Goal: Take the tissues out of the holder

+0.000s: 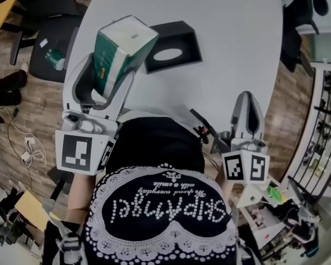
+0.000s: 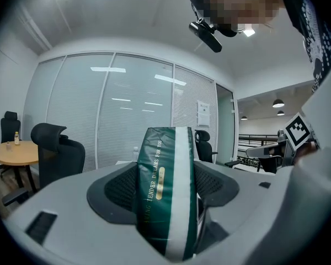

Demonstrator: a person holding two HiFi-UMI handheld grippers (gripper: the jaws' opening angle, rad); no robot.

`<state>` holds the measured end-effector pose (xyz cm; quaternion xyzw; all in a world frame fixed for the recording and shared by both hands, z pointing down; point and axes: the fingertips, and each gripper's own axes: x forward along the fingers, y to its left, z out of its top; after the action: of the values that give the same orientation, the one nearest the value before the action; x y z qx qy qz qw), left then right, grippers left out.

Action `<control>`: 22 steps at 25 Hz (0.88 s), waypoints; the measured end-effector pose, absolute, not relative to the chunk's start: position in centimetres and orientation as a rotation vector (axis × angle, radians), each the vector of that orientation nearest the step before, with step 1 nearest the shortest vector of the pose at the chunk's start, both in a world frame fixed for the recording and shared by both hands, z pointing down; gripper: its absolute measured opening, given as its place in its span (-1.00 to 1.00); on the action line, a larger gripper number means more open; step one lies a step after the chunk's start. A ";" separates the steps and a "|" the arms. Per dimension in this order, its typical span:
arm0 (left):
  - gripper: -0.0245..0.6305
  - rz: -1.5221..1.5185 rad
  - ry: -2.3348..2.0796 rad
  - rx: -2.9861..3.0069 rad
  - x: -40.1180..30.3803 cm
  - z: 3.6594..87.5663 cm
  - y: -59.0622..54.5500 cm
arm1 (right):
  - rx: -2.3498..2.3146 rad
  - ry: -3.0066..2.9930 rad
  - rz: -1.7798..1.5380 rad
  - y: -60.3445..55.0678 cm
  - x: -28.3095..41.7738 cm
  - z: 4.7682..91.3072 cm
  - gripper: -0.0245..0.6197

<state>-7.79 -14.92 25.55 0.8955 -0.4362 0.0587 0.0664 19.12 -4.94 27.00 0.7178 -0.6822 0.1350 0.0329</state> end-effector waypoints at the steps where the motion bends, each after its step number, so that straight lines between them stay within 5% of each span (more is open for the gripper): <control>1: 0.09 0.182 -1.313 2.699 -7.8 25.6 -14.9 | 2.209 -2.096 0.420 -4.8 19.2 27.1 -0.81; 22: 0.09 0.190 -1.259 2.688 -7.0 26.7 -14.0 | 2.171 -2.095 0.421 -5.0 18.3 27.2 -0.81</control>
<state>-6.99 -13.97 26.73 0.9005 -0.4219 0.0637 0.0835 18.35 -5.00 27.17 0.7119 -0.6869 0.1381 0.0479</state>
